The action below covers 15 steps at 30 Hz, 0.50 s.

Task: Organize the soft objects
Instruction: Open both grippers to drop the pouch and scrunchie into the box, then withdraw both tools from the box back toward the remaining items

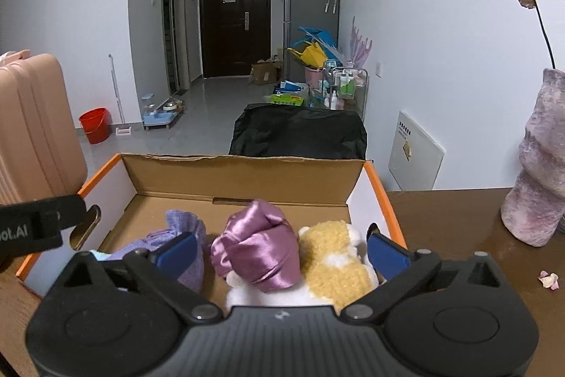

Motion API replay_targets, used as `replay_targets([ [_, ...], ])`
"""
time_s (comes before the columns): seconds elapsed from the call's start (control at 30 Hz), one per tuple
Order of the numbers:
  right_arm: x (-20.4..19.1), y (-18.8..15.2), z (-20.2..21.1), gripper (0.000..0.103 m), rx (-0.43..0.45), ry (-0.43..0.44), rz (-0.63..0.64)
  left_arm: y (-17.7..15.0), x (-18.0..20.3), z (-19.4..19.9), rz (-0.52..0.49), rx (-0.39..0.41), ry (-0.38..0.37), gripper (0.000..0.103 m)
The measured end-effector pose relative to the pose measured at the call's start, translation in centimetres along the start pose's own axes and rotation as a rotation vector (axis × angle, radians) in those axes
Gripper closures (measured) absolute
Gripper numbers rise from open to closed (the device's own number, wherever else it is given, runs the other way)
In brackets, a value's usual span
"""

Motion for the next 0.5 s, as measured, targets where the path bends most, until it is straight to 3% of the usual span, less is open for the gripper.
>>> replay_targets([
  [0.5, -0.4, -1.1, 6.6, 0.000, 0.056, 0.027, 0.009, -0.7, -2.2, 5.1, -0.024, 0.019, -0.001, 0.000],
])
Point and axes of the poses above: each gripper's, at about its wrist camera, not at the fingertips, and z roughly against the way its jaws point, x to its right, y to its top, the point moved 10 cm from there along -z, roughly the way its jaws point, and after that the axes turned 4 degrees about y, right-handed, at the moved point
